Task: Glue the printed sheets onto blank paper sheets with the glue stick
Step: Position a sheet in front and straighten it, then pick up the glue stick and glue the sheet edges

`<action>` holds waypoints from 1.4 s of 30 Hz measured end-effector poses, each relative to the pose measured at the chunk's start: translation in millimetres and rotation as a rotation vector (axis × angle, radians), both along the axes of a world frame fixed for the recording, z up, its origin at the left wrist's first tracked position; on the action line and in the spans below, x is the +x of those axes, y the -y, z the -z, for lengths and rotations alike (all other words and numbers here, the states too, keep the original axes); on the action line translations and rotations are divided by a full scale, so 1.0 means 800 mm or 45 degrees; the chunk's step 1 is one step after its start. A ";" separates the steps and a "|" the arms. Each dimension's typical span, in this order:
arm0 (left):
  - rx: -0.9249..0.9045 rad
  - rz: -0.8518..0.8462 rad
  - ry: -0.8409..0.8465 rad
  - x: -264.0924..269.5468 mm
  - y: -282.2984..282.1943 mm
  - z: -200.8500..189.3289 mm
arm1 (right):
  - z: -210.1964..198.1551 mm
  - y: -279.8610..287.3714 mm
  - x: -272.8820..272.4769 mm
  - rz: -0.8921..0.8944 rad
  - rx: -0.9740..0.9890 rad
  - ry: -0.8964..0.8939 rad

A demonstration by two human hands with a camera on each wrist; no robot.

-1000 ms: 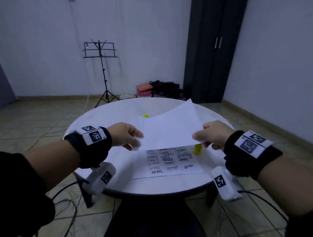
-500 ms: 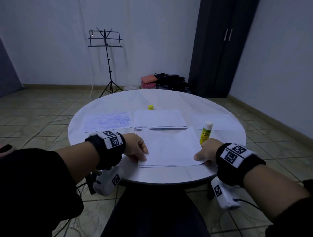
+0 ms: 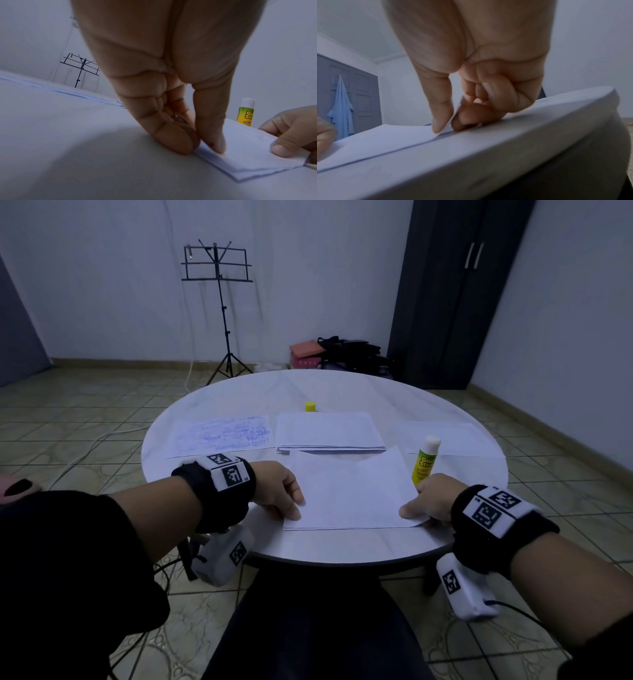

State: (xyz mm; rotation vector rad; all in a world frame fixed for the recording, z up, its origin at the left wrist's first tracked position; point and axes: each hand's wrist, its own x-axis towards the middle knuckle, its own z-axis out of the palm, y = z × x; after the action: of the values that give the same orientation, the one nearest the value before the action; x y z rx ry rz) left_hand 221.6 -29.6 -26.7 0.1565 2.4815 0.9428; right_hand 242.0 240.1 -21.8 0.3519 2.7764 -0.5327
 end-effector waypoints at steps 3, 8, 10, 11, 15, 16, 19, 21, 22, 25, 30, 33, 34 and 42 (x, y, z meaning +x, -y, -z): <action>-0.007 0.004 -0.012 0.001 0.001 0.001 | -0.001 0.001 0.001 -0.013 -0.004 -0.004; -0.025 0.018 -0.010 0.002 0.000 -0.001 | -0.002 0.000 0.001 -0.023 -0.004 0.004; -0.048 0.028 -0.019 0.002 -0.001 -0.002 | -0.002 0.000 0.001 -0.023 0.000 0.003; -0.060 0.033 -0.024 0.002 -0.001 -0.002 | -0.001 0.000 0.001 -0.019 0.002 0.002; -0.085 0.043 -0.037 0.003 -0.003 -0.002 | -0.001 0.001 0.002 0.001 -0.001 -0.004; -0.087 0.045 -0.039 0.003 -0.003 -0.002 | -0.001 0.001 0.002 0.006 -0.009 -0.004; -0.098 0.052 -0.043 0.004 -0.003 -0.003 | -0.001 0.002 0.002 0.002 -0.014 0.005; -0.111 0.057 -0.050 0.005 -0.004 -0.003 | -0.003 0.002 0.003 0.010 -0.025 0.011; -0.113 0.058 -0.049 0.005 -0.005 -0.004 | -0.005 0.002 0.003 0.020 -0.029 0.011; -0.115 0.058 -0.046 0.004 -0.006 -0.004 | -0.009 -0.003 0.003 0.039 -0.040 0.012; -0.134 0.060 -0.047 0.003 -0.006 -0.002 | -0.009 -0.010 0.005 0.062 -0.106 0.025; -0.141 0.062 -0.039 0.002 -0.005 -0.001 | -0.010 -0.009 0.006 0.060 -0.105 0.024; -0.140 0.061 -0.037 0.002 -0.005 -0.001 | -0.010 -0.009 0.007 0.060 -0.108 0.025; -0.153 0.069 -0.034 0.000 -0.004 0.000 | -0.011 -0.008 0.006 0.027 -0.065 0.037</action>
State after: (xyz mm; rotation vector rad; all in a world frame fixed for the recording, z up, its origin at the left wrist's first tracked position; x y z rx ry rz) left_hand 221.7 -26.1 -26.4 0.1961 2.5366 0.7715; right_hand 246.8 246.1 -12.9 0.3750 2.7286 -0.5975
